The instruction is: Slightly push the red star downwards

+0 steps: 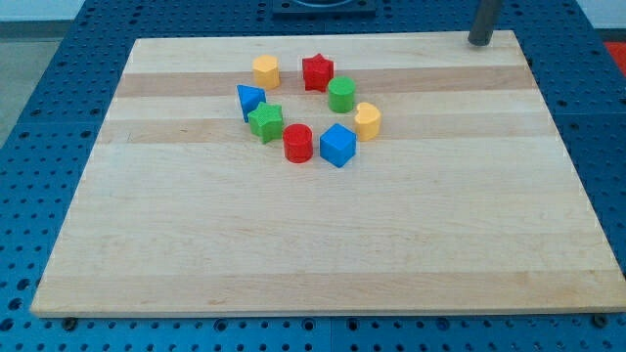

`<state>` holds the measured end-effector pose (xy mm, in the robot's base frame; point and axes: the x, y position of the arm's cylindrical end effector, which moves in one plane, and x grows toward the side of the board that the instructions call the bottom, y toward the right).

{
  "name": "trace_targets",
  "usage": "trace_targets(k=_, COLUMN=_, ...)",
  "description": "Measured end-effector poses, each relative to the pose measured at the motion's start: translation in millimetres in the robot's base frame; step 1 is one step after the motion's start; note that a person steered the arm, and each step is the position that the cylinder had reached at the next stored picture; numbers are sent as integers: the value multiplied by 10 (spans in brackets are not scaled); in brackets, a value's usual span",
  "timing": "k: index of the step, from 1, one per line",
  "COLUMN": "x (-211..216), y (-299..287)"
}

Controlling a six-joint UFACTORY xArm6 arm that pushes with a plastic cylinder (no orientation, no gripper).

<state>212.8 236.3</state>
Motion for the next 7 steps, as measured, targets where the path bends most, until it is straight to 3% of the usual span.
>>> trace_targets(k=3, x=283, y=-602)
trace_targets(k=7, x=264, y=-1778)
